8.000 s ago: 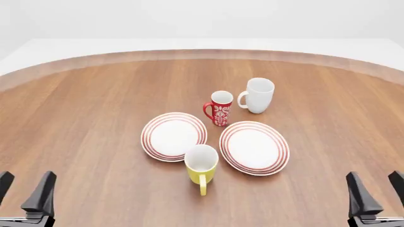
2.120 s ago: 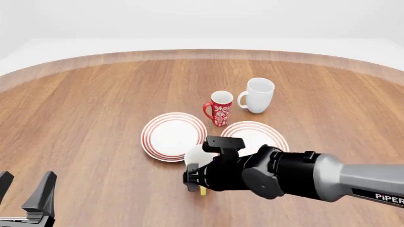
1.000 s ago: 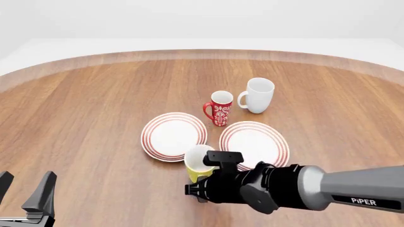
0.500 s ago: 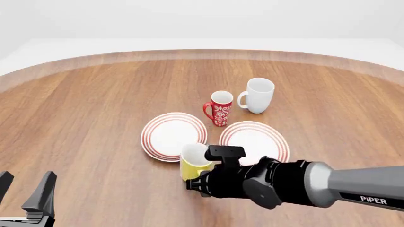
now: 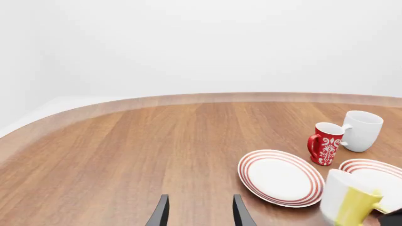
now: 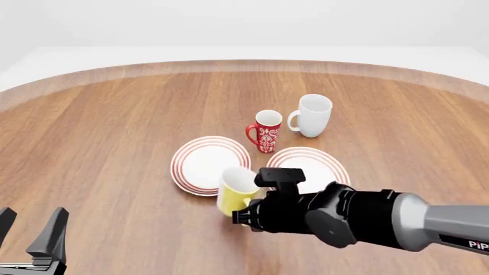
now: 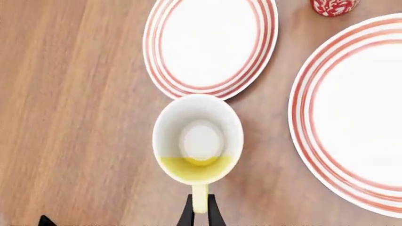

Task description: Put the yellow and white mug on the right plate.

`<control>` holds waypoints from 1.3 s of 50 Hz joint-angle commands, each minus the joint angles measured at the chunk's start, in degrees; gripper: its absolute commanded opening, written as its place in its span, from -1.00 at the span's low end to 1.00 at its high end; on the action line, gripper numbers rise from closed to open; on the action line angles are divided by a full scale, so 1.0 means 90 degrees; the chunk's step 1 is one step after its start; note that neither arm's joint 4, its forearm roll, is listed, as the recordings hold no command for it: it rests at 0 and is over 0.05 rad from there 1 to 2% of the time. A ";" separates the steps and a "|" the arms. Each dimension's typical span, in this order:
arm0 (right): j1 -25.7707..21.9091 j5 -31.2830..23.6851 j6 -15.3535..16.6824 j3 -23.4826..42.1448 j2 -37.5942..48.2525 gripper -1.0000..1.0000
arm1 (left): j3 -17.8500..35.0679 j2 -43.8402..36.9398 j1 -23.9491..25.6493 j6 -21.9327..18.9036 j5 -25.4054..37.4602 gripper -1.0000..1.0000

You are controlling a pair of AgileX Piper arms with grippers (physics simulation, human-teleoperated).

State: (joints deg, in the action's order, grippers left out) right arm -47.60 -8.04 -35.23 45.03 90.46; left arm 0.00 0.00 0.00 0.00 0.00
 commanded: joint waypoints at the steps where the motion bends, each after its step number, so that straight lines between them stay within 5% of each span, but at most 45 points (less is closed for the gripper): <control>1: 0.0135 -0.0171 0.0224 0.0005 -0.0280 -1.00 | 0.0000 0.0000 0.0000 0.0000 0.0000 1.00; 45: 0.1519 -0.1188 0.1787 0.0278 -0.0851 -1.00 | 0.0000 0.0000 0.0000 0.0000 0.0000 1.00; 65: 0.2157 -0.1081 0.2231 0.0001 -0.0889 -1.00 | 0.0000 0.0000 0.0000 0.0000 0.0000 1.00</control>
State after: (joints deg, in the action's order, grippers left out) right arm -30.85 -18.10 -17.04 45.80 82.70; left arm 0.00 0.00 0.00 0.00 0.00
